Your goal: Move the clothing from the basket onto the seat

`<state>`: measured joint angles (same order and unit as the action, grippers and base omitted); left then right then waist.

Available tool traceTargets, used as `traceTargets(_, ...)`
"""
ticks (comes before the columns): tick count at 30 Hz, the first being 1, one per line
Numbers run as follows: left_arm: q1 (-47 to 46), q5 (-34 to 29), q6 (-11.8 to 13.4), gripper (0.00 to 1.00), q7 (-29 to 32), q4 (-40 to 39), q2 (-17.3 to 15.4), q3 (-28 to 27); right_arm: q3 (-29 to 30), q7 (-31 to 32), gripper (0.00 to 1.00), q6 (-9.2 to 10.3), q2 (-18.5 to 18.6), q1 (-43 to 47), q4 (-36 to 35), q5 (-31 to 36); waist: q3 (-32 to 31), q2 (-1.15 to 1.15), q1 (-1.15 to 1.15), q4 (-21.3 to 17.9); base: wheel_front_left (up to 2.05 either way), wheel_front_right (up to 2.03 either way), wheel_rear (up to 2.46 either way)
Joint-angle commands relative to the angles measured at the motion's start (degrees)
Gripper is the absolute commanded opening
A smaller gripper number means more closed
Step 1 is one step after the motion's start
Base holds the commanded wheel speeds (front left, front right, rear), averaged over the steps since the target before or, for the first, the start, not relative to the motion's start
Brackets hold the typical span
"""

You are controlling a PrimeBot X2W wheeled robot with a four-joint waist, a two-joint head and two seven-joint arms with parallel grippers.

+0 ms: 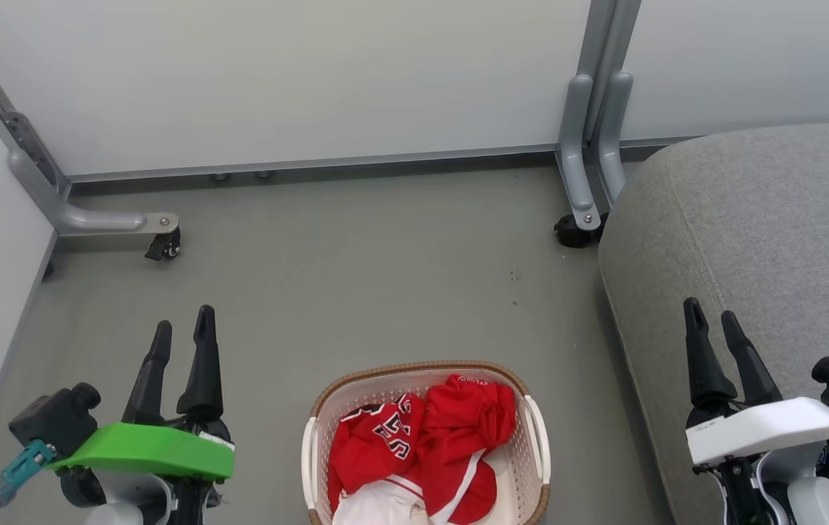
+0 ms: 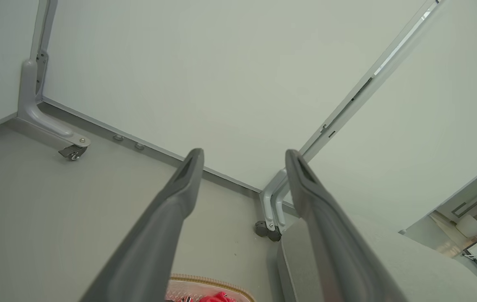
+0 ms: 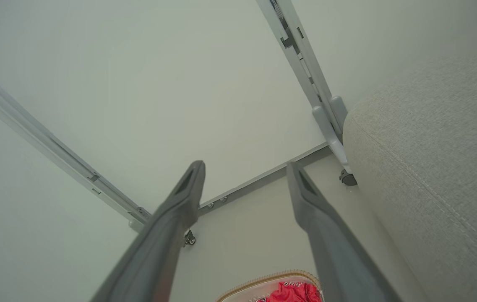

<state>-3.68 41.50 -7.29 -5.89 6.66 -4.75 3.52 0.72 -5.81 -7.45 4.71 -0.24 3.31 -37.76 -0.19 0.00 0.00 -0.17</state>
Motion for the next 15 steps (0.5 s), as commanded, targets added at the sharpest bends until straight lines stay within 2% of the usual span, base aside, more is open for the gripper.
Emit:
traceTargets(1,0.07,-2.36,-0.20,1.00,-0.59,-0.56,-0.77,0.15,-0.24,-0.67,1.00,-0.03,0.28,-0.01,-0.91,2.17,-0.02,0.00,0.00,-0.01,0.00,0.00,0.00)
traceTargets(15,1.21,-12.46,-0.23,1.00,-2.85,-0.05,-0.84,1.48,-1.17,-2.92,1.00,-0.03,0.01,1.18,-0.91,11.59,-0.10,0.00,0.00,-0.18,0.00,0.00,0.00)
